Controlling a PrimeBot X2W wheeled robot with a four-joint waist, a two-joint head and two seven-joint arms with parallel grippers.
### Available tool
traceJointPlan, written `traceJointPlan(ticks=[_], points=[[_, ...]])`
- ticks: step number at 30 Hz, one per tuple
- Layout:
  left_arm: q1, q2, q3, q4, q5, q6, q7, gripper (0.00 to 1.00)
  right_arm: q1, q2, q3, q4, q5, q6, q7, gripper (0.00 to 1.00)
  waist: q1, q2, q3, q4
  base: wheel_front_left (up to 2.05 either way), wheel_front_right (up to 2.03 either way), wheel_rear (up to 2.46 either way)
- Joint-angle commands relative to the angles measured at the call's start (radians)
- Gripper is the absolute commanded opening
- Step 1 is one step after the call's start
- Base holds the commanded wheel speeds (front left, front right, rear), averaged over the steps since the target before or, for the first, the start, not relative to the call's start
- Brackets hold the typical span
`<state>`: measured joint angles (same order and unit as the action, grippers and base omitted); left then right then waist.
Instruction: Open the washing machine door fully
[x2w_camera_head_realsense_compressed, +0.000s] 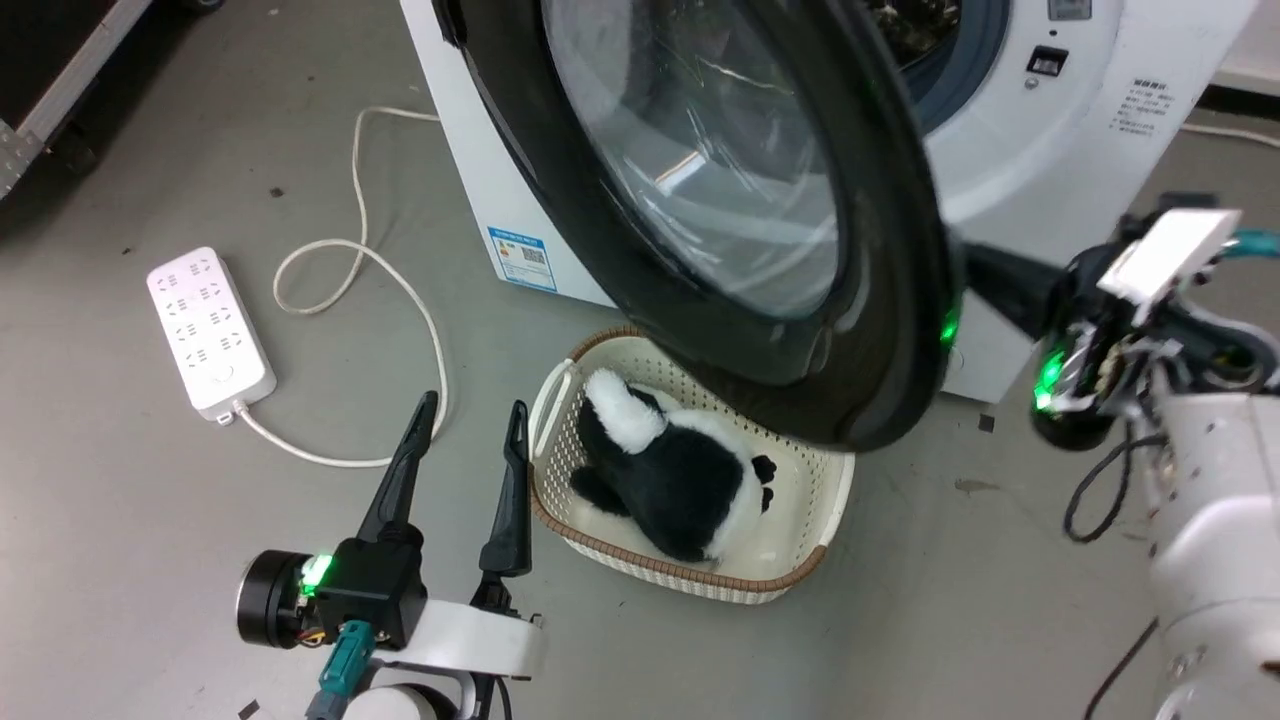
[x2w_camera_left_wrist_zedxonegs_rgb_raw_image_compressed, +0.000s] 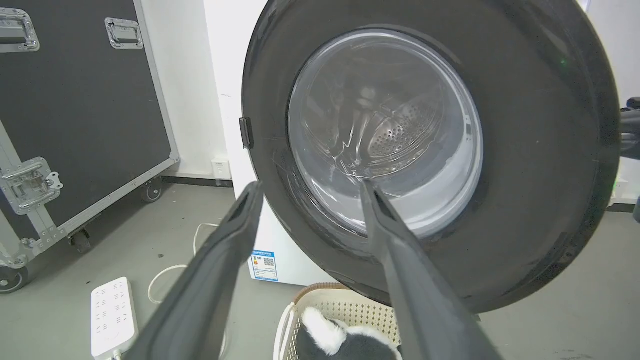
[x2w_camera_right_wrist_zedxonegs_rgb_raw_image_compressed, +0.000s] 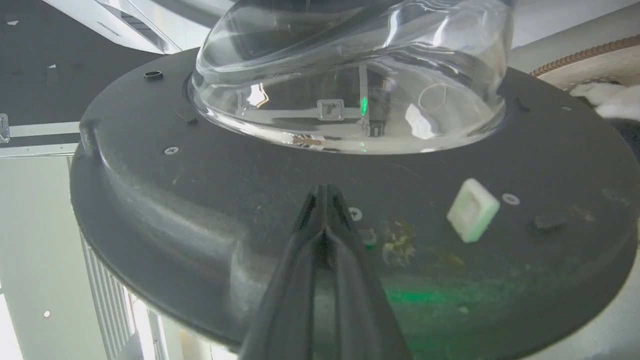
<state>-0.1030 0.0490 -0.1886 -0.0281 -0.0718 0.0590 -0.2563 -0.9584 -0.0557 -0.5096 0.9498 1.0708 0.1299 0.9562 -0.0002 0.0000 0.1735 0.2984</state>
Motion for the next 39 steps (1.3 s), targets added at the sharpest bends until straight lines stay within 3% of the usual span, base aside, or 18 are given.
traceJointPlan(ticks=[1, 7, 8, 9, 10, 12, 13, 14, 21, 27, 28, 29, 34, 39], points=[[0.012, 0.001, 0.000, 0.005, 0.009, -0.004, -0.006, 1.00, 0.056, 0.005, 0.069, 0.009, 0.066, 0.001, -0.003, 0.00, 0.0002, 0.0000, -0.012, 0.003, 0.00, 0.00, 0.00], [0.035, 0.001, -0.005, 0.022, 0.010, -0.010, -0.006, 1.00, 0.169, 0.005, 0.328, -0.042, 0.311, 0.001, -0.025, 0.00, 0.0002, 0.0000, -0.043, 0.012, 0.00, 0.00, 0.00], [0.035, 0.001, -0.005, 0.022, 0.010, -0.010, -0.006, 1.00, 0.169, 0.005, 0.328, -0.042, 0.311, 0.001, -0.025, 0.00, 0.0002, 0.0000, -0.043, 0.012, 0.00, 0.00, 0.00], [0.043, 0.001, -0.008, 0.031, 0.008, -0.013, -0.006, 1.00, 0.218, 0.005, 0.432, -0.084, 0.401, 0.001, -0.043, 0.00, 0.0002, 0.0000, -0.051, 0.015, 0.00, 0.00, 0.00], [0.043, 0.001, -0.008, 0.031, 0.008, -0.013, -0.006, 1.00, 0.218, 0.005, 0.432, -0.084, 0.401, 0.001, -0.043, 0.00, 0.0002, 0.0000, -0.051, 0.015, 0.00, 0.00, 0.00], [0.058, 0.001, -0.021, 0.051, 0.009, -0.024, -0.006, 1.00, 0.294, 0.005, 0.589, -0.161, 0.533, 0.001, -0.092, 0.00, 0.0002, 0.0000, -0.064, 0.020, 0.00, 0.00, 0.00], [0.058, 0.001, -0.021, 0.051, 0.009, -0.024, -0.006, 1.00, 0.294, 0.005, 0.589, -0.161, 0.533, 0.001, -0.092, 0.00, 0.0002, 0.0000, -0.064, 0.020, 0.00, 0.00, 0.00], [0.067, 0.001, -0.031, 0.060, 0.012, -0.026, -0.006, 1.00, 0.338, 0.005, 0.689, -0.214, 0.598, 0.001, -0.138, 0.00, 0.0002, 0.0000, -0.072, 0.023, 0.00, 0.00, 0.00], [0.080, 0.001, -0.038, 0.071, 0.004, -0.020, -0.006, 1.00, 0.405, 0.005, 0.872, -0.307, 0.702, 0.001, -0.272, 0.00, 0.0002, 0.0000, -0.085, 0.034, 0.00, 0.00, 0.00], [0.087, 0.001, -0.017, 0.070, 0.003, -0.015, -0.006, 1.00, 0.404, -0.007, 0.914, -0.318, 0.717, 0.001, -0.360, 0.00, 0.0002, 0.0000, -0.095, 0.030, 0.00, 0.00, 0.00], [0.089, 0.002, -0.011, 0.070, 0.003, -0.015, -0.006, 1.00, 0.403, -0.016, 0.915, -0.318, 0.714, 0.001, -0.378, 0.44, 0.0002, 0.0000, -0.098, 0.025, 0.00, 0.00, 0.00], [0.091, 0.002, -0.004, 0.069, 0.003, -0.014, -0.006, 1.00, 0.404, -0.026, 0.916, -0.321, 0.710, 0.001, -0.393, 1.00, 0.0002, 0.0000, -0.101, 0.018, 0.00, 0.00, 0.00], [0.099, 0.006, 0.029, 0.067, -0.002, -0.018, -0.006, 1.00, 0.420, -0.103, 0.887, -0.393, 0.643, 0.001, -0.550, 1.00, 0.0002, 0.0000, -0.125, -0.031, 0.00, 0.00, 0.00], [0.103, 0.013, 0.066, 0.058, -0.009, -0.026, -0.006, 1.00, 0.468, -0.230, 0.886, -0.572, 0.365, 0.001, -0.847, 1.00, 0.0002, 0.0000, -0.146, -0.094, 0.00, 0.00, 0.00]])
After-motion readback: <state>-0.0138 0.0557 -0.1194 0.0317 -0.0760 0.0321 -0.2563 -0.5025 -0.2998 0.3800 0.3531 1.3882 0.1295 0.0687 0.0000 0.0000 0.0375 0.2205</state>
